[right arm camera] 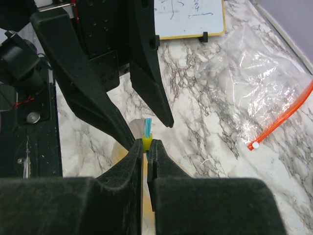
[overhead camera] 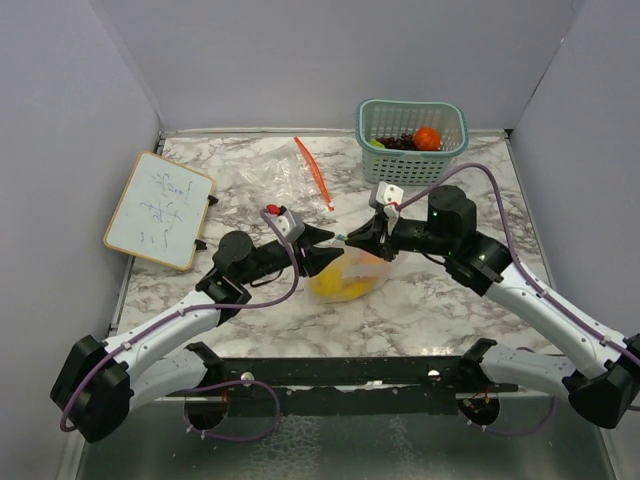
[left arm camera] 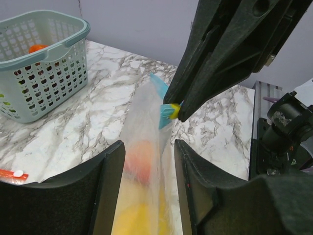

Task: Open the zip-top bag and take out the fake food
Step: Unzip the zipper food storage bag at the center of the board.

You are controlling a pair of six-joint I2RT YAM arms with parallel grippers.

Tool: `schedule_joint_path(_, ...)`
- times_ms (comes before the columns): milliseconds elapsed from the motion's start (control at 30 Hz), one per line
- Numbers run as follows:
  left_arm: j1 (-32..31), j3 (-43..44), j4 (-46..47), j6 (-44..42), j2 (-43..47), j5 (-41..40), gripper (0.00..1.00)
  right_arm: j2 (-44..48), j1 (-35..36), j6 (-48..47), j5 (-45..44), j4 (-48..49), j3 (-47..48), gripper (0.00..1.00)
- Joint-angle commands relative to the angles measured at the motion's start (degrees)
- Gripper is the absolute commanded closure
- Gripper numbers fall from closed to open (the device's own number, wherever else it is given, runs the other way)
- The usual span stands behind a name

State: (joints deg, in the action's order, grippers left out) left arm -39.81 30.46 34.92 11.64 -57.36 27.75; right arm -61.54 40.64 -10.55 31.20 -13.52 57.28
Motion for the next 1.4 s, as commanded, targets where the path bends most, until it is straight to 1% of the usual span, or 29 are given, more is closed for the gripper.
schedule_joint_path(0,0.22,2.14,4.38,0.80,-0.84,3.18,0.51,2.69,-0.13,-0.58,1.19,-2.24,0.30,0.98)
schedule_joint_path(200,0.18,2.77,8.19,3.36,-2.54,6.73,0.55,3.34,-0.13,-0.88,0.80,-3.27,-0.34,0.98)
schedule_joint_path(400,0.16,4.39,8.86,3.95,-3.51,13.86,0.55,4.11,-0.19,-0.70,2.21,-2.74,-1.54,0.98)
schedule_joint_path(600,0.17,6.35,8.84,4.12,-6.85,19.14,0.69,4.51,-0.13,-0.57,2.98,-2.92,-1.37,0.98)
schedule_joint_path(833,0.18,6.02,7.21,2.66,-6.54,20.37,0.72,4.68,-0.13,-1.03,2.29,-3.77,-0.77,0.98)
schedule_joint_path(933,0.21,5.57,5.39,1.62,-5.20,18.66,0.72,4.19,-0.13,-1.22,2.11,-3.97,-0.51,0.98)
schedule_joint_path(1133,0.18,4.00,4.89,1.72,-3.39,14.81,0.72,3.77,-0.17,-1.02,2.37,-3.54,-0.80,0.98)
schedule_joint_path(1200,0.18,3.91,5.05,2.29,-3.33,14.70,0.67,3.64,-0.20,-0.97,2.50,-3.53,-0.93,0.98)
schedule_joint_path(1267,0.17,3.91,5.22,2.50,-3.14,14.22,0.60,3.67,-0.14,-1.05,2.38,-3.53,-0.94,0.98)
schedule_joint_path(1367,0.35,3.91,4.86,2.40,-2.80,13.71,0.59,3.78,-0.13,-1.06,2.29,-3.62,-1.03,0.98)
